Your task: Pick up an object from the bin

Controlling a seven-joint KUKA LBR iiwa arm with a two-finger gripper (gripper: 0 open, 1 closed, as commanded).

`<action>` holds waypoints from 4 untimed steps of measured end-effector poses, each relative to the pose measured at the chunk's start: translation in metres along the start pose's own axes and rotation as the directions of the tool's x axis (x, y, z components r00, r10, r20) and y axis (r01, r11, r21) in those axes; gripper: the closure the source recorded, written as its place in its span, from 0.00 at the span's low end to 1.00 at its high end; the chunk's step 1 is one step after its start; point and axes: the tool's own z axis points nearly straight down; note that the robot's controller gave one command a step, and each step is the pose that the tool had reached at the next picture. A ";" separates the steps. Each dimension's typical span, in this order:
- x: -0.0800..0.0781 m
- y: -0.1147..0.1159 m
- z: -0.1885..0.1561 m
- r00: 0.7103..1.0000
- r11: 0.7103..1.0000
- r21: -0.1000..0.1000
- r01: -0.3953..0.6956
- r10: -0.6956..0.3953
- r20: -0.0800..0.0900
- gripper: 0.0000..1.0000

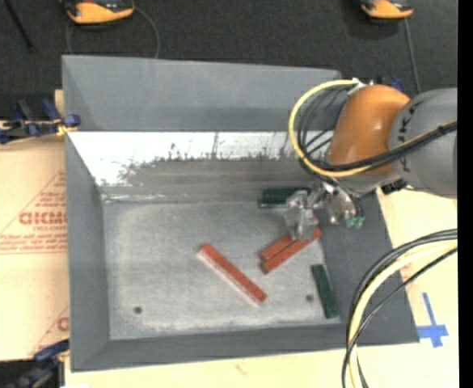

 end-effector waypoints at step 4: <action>0.052 0.039 -0.128 0.951 0.951 0.002 0.308 -0.308 0.007 1.00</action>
Offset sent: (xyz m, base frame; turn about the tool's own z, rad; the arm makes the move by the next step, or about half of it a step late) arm 0.0000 0.0000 0.0000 0.0000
